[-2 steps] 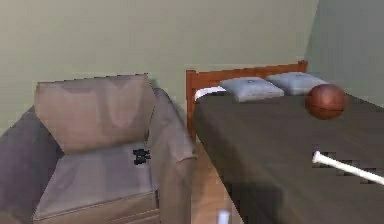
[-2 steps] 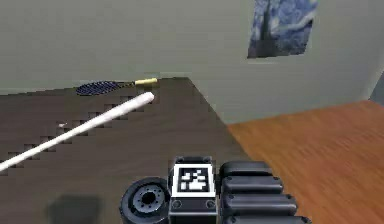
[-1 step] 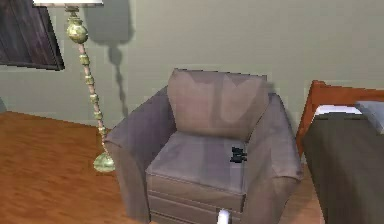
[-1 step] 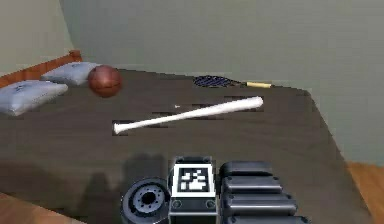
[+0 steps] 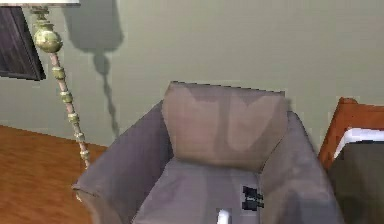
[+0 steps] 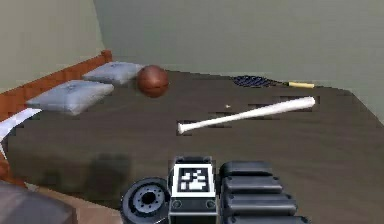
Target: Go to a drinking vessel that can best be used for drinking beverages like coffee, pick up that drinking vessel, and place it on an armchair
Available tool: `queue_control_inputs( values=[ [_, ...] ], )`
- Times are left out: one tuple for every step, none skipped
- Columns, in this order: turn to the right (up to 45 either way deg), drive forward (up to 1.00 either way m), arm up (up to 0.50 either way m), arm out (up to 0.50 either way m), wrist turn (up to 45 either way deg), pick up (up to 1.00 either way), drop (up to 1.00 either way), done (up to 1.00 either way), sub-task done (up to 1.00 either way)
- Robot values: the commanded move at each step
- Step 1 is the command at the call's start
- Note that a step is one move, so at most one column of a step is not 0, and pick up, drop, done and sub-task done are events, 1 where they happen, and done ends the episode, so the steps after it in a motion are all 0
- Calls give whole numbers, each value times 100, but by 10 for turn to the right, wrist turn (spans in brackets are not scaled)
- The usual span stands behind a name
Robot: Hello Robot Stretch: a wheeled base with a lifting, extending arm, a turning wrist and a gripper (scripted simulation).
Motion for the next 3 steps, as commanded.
queue_control_inputs(
  values=[
    [-450, 0, 0, 0, 0, 0, 0, 0, 0],
    [-240, 0, 0, 0, 0, 0, 0, 0, 0],
    [-30, 0, 0, 0, 0, 0, 0, 0, 0]
  ],
)
